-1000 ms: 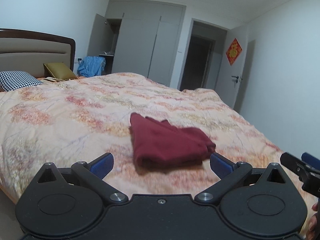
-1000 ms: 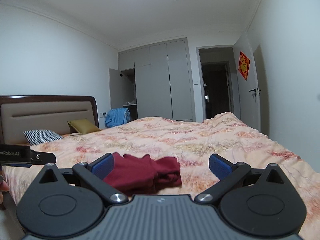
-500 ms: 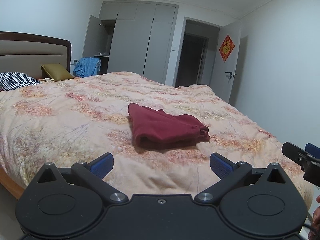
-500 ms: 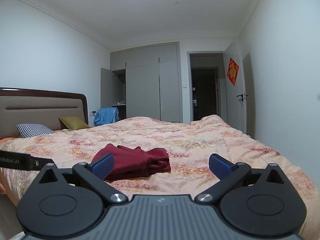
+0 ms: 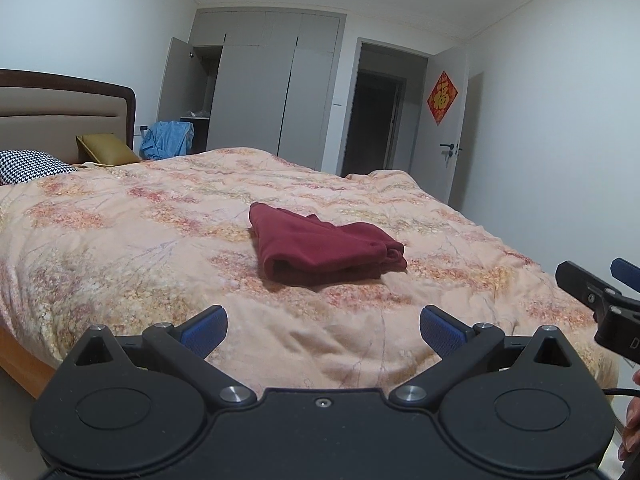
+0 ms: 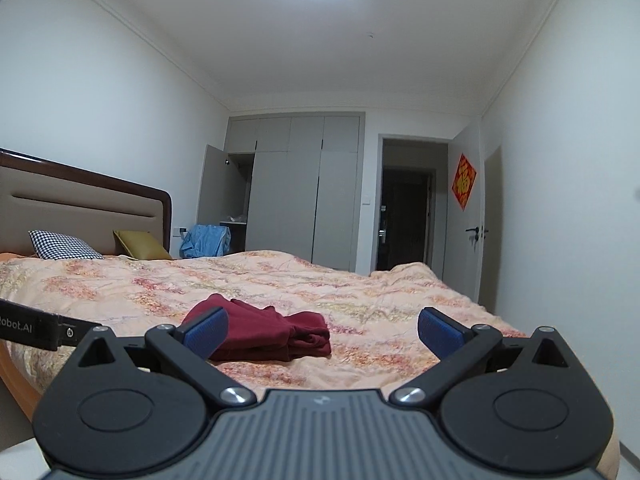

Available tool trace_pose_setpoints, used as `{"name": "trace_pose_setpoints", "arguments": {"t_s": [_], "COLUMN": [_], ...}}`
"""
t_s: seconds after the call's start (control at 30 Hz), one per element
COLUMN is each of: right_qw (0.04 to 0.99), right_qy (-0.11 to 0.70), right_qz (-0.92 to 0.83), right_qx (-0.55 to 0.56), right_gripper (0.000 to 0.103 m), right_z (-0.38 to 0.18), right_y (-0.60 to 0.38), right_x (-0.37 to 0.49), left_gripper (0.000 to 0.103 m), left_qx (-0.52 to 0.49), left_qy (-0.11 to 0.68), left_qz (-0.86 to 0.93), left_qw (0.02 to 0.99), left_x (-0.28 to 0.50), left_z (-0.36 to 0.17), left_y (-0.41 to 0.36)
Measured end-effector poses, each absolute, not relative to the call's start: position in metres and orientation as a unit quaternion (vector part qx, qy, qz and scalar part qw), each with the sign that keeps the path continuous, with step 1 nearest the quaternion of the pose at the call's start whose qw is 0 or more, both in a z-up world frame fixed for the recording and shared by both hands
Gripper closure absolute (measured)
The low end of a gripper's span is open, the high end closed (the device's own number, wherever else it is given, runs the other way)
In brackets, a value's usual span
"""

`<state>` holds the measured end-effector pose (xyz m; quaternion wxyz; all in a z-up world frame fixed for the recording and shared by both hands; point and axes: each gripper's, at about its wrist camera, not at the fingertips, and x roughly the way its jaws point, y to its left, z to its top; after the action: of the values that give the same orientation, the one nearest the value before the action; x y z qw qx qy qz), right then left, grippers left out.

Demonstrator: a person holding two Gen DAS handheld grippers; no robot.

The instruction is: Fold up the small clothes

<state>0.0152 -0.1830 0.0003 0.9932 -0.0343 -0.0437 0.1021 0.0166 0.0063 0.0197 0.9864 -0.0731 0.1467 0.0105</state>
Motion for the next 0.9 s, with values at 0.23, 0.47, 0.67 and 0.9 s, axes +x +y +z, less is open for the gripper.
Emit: {"name": "trace_pose_setpoints", "arguments": {"t_s": [0.23, 0.47, 0.67, 0.9], "right_qw": [0.994, 0.995, 0.995, 0.995], "right_qy": [-0.034, -0.033, -0.032, -0.032], "right_qz": [0.101, 0.097, 0.097, 0.097], "right_qx": [-0.014, -0.011, -0.010, -0.011], "right_gripper": [0.000, 0.000, 0.000, 0.000], "right_z": [-0.0027, -0.0042, -0.0036, -0.0039], "right_y": [-0.1892, -0.1926, -0.1915, -0.1918], "right_x": [0.0193, 0.0181, 0.0196, 0.0185], "left_gripper": [0.001, 0.001, 0.001, 0.001], "left_qx": [-0.071, -0.072, -0.072, -0.072], "left_qy": [0.149, 0.152, 0.152, 0.152], "left_qz": [0.010, 0.010, 0.010, 0.010], "left_qw": [0.986, 0.986, 0.986, 0.986], "left_x": [0.0170, 0.0171, 0.0173, 0.0174], "left_z": [0.0187, 0.0172, 0.0171, 0.0171], "left_y": [0.0054, 0.0049, 0.0050, 0.0048]}}
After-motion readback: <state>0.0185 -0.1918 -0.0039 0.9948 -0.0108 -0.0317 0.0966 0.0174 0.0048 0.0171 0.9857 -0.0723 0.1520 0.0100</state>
